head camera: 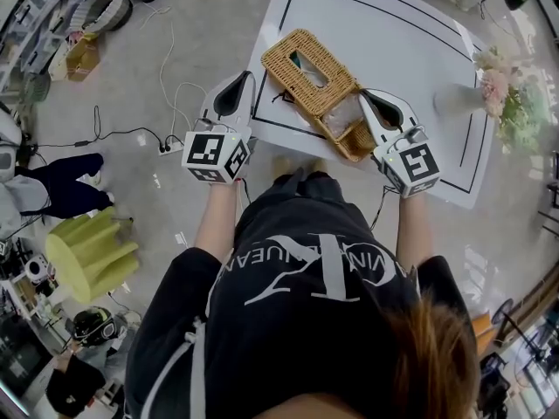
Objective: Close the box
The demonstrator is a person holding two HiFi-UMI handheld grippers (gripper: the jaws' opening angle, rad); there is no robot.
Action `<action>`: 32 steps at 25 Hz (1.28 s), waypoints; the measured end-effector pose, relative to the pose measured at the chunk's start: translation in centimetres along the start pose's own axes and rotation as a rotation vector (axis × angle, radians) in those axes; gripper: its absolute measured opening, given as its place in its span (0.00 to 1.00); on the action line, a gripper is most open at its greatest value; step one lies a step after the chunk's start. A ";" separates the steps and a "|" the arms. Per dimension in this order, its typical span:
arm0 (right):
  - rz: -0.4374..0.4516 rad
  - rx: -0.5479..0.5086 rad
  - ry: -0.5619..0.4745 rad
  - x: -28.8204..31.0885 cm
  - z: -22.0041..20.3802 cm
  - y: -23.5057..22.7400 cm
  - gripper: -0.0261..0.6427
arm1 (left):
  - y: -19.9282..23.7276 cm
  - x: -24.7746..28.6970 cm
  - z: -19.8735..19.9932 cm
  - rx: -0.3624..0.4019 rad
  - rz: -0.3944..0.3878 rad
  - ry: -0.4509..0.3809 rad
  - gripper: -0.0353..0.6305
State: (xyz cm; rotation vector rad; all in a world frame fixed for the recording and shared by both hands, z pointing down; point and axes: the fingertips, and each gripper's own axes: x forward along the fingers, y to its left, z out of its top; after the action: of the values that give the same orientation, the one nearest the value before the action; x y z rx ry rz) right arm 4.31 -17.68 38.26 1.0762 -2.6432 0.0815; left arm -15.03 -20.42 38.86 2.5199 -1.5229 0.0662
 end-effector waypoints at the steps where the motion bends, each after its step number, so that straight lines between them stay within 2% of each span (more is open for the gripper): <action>1: -0.007 0.008 -0.006 -0.1 0.1 -0.3 0.04 | -0.1 0.2 0.1 0.002 -0.001 -0.002 0.07; 7: -0.050 0.058 -0.052 -1.0 0.8 -1.8 0.04 | -0.5 0.9 1.0 0.014 -0.013 -0.020 0.07; 15: -0.120 0.162 -0.163 -2.4 2.6 -4.3 0.04 | -0.5 1.5 2.5 0.041 -0.008 -0.050 0.07; 32: -0.156 0.122 -0.232 -2.7 5.2 -6.5 0.04 | 0.0 2.2 5.7 0.118 0.016 -0.130 0.07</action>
State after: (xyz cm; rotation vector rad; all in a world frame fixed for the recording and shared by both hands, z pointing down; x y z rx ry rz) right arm 9.41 -21.29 32.19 1.4060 -2.7751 0.0914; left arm -14.39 -23.40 33.63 2.6508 -1.6336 -0.0053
